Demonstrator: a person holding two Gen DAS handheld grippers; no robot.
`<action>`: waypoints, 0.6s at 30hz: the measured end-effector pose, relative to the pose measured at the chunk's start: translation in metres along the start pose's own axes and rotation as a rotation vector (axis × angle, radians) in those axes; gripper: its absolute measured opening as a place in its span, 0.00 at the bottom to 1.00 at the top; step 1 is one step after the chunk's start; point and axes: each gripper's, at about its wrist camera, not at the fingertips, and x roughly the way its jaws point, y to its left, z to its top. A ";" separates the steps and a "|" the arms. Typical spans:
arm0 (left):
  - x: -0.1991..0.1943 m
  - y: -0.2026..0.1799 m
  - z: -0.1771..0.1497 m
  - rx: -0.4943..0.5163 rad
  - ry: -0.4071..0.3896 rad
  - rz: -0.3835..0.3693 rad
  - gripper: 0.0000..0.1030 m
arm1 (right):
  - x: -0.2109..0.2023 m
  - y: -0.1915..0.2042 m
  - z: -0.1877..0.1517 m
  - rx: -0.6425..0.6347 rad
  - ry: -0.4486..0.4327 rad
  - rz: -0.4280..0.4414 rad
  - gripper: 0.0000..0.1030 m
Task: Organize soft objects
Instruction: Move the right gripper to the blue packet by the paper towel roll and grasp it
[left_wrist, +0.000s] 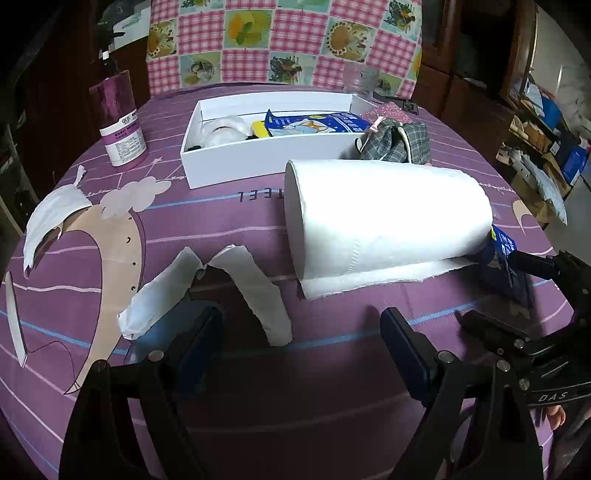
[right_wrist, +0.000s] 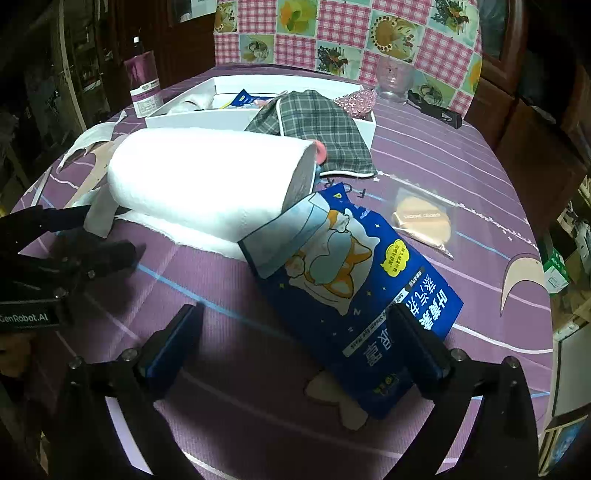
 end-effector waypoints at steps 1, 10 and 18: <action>0.000 0.000 0.000 0.001 0.000 0.001 0.85 | 0.000 0.000 0.000 0.000 -0.001 0.000 0.98; 0.000 0.002 0.000 -0.007 -0.004 -0.019 0.87 | -0.029 -0.009 0.001 0.095 -0.125 0.057 0.92; -0.027 0.001 0.000 -0.010 -0.123 -0.096 0.83 | -0.052 -0.065 0.002 0.396 -0.196 0.163 0.91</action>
